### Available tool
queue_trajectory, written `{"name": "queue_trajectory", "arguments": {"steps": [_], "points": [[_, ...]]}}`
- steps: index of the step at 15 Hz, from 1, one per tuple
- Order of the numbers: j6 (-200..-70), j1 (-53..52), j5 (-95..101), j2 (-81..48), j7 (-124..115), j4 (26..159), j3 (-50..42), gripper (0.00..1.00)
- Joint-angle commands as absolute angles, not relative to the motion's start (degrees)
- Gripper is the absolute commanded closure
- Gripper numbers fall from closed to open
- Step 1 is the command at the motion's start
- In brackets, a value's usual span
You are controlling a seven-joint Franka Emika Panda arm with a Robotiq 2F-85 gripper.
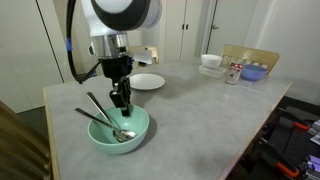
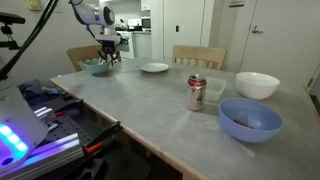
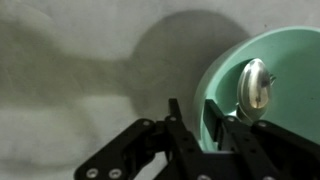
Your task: Slide the green bowl to the right side of the table
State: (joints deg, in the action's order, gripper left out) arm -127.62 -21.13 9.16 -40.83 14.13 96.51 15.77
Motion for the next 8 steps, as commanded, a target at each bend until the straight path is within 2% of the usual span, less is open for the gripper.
{"name": "queue_trajectory", "arguments": {"steps": [1, 3, 8], "points": [[-126.3, -21.6, 10.4, -41.7, 13.1, 94.8, 14.4, 0.97], [-125.9, -21.1, 9.6, -41.2, 13.1, 95.3, 14.5, 1.00], [-127.0, -20.8, 9.9, -39.6, 10.9, 97.0, 13.3, 0.99]]}}
